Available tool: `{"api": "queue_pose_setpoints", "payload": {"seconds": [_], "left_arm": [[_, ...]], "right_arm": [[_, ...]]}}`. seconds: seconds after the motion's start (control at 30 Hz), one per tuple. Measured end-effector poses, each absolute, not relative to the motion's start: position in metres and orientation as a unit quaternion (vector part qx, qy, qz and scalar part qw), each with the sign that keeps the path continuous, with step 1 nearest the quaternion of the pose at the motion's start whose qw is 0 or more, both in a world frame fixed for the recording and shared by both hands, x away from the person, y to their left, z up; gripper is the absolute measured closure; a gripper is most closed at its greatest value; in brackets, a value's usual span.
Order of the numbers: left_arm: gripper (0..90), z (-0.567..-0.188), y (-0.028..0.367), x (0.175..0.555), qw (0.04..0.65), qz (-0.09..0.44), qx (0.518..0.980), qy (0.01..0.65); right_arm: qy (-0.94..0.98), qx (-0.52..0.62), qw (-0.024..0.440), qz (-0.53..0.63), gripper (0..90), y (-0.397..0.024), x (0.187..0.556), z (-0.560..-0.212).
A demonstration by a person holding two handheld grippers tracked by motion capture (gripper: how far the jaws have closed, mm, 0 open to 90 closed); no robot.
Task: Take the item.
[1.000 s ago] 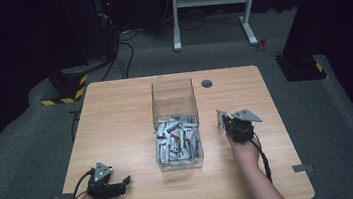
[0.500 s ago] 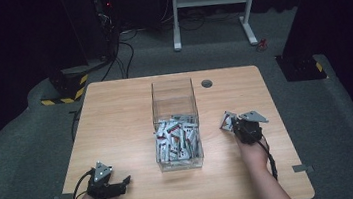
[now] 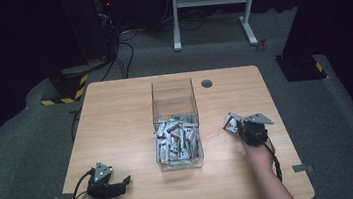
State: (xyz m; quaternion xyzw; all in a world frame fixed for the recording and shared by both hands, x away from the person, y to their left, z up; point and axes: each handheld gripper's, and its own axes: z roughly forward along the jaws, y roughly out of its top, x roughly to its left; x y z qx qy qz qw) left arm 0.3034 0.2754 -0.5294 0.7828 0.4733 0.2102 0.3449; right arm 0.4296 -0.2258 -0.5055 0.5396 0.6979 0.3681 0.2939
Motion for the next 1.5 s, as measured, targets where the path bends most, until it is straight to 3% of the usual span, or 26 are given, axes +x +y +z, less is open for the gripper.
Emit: {"api": "queue_pose_setpoints", "payload": {"seconds": [0.7,1.1,1.5], "left_arm": [[17.2,-0.529,0.275,0.303,0.345,0.210,0.783,0.474],[17.3,-0.529,0.275,0.303,0.345,0.211,0.783,0.474],[17.2,-0.529,0.275,0.303,0.345,0.211,0.783,0.474]], "right_arm": [[0.689,0.544,0.301,0.373,58.7,-0.232,0.426,-0.495],[0.688,0.529,0.299,0.395,41.4,-0.223,0.415,-0.482],[0.698,0.512,0.282,0.414,34.2,-0.202,0.391,-0.473]]}}
